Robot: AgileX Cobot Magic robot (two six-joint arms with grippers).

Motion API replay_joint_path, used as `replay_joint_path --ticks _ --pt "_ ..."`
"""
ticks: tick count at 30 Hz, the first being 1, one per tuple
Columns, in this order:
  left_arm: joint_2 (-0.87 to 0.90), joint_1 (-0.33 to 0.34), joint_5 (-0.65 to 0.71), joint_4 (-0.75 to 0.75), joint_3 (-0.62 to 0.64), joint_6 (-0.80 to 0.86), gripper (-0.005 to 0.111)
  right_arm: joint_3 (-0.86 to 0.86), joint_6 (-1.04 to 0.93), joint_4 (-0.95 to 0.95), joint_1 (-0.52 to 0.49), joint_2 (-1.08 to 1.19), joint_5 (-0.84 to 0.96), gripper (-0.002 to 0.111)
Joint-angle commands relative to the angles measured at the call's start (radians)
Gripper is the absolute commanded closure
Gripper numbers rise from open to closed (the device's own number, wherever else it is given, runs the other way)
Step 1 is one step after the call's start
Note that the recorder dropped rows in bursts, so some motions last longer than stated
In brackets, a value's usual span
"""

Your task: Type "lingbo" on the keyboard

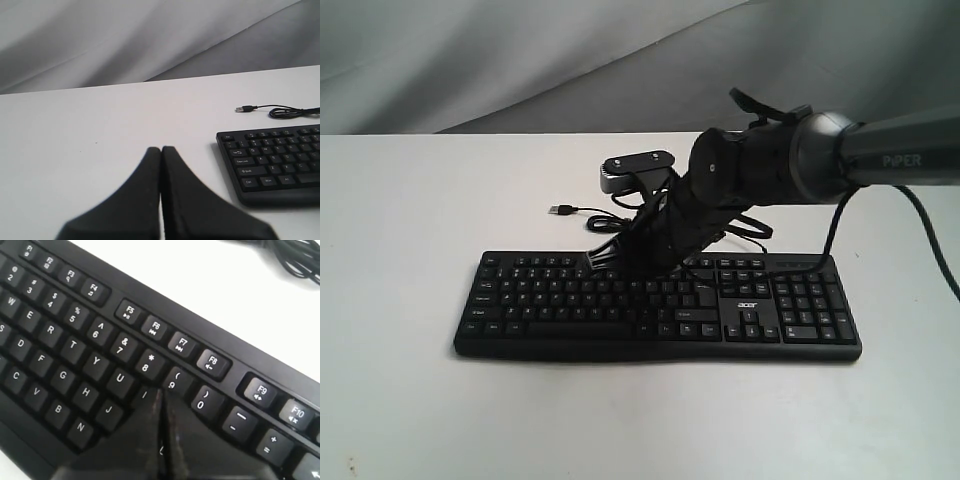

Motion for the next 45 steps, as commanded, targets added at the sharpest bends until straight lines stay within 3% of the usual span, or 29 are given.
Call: replay_joint_path --ticks 1,20,30,34,40,45 --pt "-0.003 0.002 -0.005 -0.008 0.004 -0.004 0.106 0.005 -0.011 0.004 -0.004 -0.002 -0.019 0.108" --pt "-0.003 0.002 -0.005 -0.008 0.004 -0.004 0.106 0.005 -0.011 0.02 -0.004 0.041 -0.003 0.108" --pt "-0.003 0.002 -0.005 -0.008 0.004 -0.004 0.106 0.028 -0.024 -0.009 -0.004 -0.164 -0.03 0.108" --pt "-0.003 0.002 -0.005 -0.008 0.004 -0.004 0.106 0.192 -0.033 -0.007 -0.002 -0.308 -0.226 0.108" --pt "-0.003 0.002 -0.005 -0.008 0.004 -0.004 0.106 0.579 -0.089 -0.007 0.031 -0.659 -0.681 0.108" --pt "-0.003 0.002 -0.005 -0.008 0.004 -0.004 0.106 0.723 -0.089 -0.002 0.031 -0.866 -0.795 0.108"
